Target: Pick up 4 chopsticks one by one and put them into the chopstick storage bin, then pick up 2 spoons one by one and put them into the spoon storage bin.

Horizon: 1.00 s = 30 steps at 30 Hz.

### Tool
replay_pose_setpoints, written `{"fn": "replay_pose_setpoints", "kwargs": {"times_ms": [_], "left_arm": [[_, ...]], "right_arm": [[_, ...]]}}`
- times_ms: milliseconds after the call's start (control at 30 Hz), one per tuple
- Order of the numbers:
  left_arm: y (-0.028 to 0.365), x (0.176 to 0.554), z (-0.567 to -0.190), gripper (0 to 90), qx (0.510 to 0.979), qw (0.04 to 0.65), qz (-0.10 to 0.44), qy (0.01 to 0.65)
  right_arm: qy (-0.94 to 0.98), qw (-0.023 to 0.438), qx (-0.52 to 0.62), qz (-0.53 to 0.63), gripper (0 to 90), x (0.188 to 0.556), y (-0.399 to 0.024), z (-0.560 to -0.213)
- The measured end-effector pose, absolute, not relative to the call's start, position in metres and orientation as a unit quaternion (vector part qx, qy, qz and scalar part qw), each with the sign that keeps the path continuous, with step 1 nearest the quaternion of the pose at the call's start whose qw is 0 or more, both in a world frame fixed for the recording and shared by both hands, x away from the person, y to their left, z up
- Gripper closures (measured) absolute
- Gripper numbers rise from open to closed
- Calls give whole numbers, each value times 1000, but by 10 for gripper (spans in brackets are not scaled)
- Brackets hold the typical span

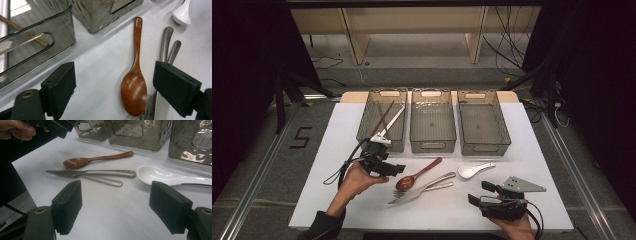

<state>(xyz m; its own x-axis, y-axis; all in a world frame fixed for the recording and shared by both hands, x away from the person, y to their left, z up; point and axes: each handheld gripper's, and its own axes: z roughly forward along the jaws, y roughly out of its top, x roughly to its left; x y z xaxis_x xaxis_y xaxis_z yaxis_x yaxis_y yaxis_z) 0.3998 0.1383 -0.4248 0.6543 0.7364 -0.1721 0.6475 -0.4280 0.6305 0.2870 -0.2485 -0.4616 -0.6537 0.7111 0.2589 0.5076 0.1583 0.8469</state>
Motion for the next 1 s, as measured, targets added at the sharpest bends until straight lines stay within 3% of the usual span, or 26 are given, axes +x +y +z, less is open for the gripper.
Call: {"fn": "replay_pose_setpoints", "kwargs": {"times_ms": [733, 1000], "left_arm": [[103, 411, -444, 208, 874, 283, 45, 392], [85, 419, -448, 320, 892, 249, 41, 376]], "right_arm": [[756, 102, 404, 506, 270, 287, -247, -462], [756, 100, 404, 506, 270, 287, -248, -462]]}}
